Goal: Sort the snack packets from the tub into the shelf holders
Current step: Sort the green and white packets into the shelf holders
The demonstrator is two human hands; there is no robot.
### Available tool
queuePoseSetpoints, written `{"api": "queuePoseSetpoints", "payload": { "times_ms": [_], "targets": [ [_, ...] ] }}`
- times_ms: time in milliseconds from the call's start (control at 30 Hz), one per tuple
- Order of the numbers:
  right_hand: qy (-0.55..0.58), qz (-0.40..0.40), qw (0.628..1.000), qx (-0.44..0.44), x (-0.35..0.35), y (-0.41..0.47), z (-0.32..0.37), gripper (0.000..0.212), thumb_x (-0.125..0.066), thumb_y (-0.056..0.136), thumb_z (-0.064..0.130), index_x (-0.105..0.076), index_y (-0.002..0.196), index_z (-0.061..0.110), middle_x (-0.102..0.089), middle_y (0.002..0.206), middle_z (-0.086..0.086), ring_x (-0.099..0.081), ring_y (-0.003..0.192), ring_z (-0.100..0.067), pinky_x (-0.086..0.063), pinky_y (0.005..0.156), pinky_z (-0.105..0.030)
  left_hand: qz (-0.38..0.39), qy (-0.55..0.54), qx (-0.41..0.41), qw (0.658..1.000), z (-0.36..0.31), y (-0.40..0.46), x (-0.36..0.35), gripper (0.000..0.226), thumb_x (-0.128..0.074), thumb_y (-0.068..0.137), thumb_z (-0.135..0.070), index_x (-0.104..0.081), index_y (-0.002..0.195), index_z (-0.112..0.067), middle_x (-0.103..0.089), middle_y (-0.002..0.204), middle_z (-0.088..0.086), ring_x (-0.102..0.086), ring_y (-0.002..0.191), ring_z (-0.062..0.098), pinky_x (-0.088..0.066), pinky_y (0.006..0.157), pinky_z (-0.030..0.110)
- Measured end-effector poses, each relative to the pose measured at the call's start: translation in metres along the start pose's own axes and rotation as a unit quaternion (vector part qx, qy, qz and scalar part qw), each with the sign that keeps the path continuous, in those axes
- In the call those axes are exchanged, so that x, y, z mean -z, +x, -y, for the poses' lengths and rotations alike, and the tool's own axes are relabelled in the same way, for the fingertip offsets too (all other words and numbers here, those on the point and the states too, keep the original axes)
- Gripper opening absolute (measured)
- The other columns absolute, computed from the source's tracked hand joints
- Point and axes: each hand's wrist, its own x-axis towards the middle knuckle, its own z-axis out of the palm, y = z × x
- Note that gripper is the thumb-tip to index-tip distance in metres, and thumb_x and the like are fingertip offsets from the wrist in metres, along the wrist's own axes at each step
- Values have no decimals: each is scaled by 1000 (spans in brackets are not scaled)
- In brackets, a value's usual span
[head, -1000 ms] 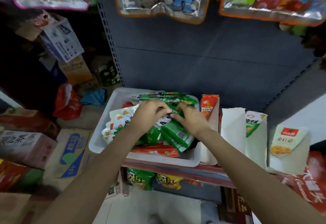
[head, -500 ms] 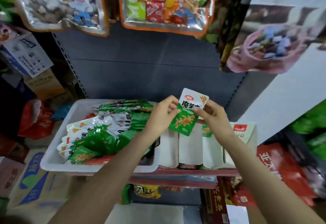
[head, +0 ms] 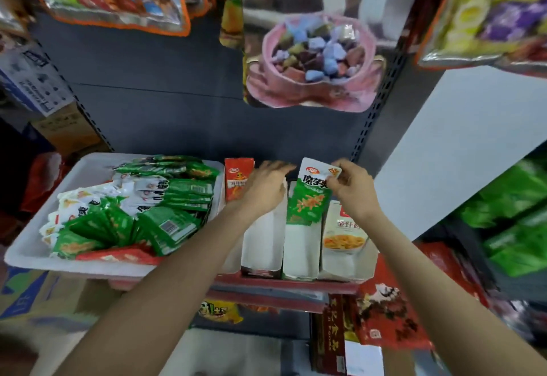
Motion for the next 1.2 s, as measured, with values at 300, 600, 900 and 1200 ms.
{"api": "queuePoseSetpoints", "payload": {
  "times_ms": [300, 600, 900, 1200],
  "targets": [
    [-102, 77, 992, 20, -25, 3, -17, 15, -54, 83, 3, -60, 85, 17, -58, 68, 1, -52, 64, -18, -41, 65, -30, 58, 24, -4, 998, 2, 2, -7, 46, -45, 87, 3, -53, 130, -12, -53, 133, 5, -44, 124, 22, -36, 103, 34],
    [-289, 108, 949, 67, -38, 4, -33, 23, -53, 90, 15, -67, 107, 13, -62, 111, -9, -52, 106, -28, -42, 82, -33, 31, -43, 26, 998, 6, -3, -14, 38, -45, 90, -1, -59, 122, -16, -55, 130, 1, -49, 120, 18, -38, 99, 29],
    [-369, 27, 915, 158, -42, 5, -41, 31, -78, 61, -1, -67, 88, 10, -60, 77, -9, -58, 73, -31, -47, 59, -36, 1, -49, 3, 999, 3, -8, -12, 39, -45, 91, -1, -58, 125, -15, -53, 134, 0, -45, 125, 16, -33, 104, 25],
    [-228, -4, 962, 150, -55, -5, -23, 26, -68, 76, -1, -68, 101, 6, -57, 101, -14, -53, 89, -32, -50, 75, -41, -93, -80, 52, 991, 12, -48, 12, 33, -47, 90, -4, -60, 118, -15, -59, 121, 1, -48, 115, 19, -37, 99, 35]
  ]
}}
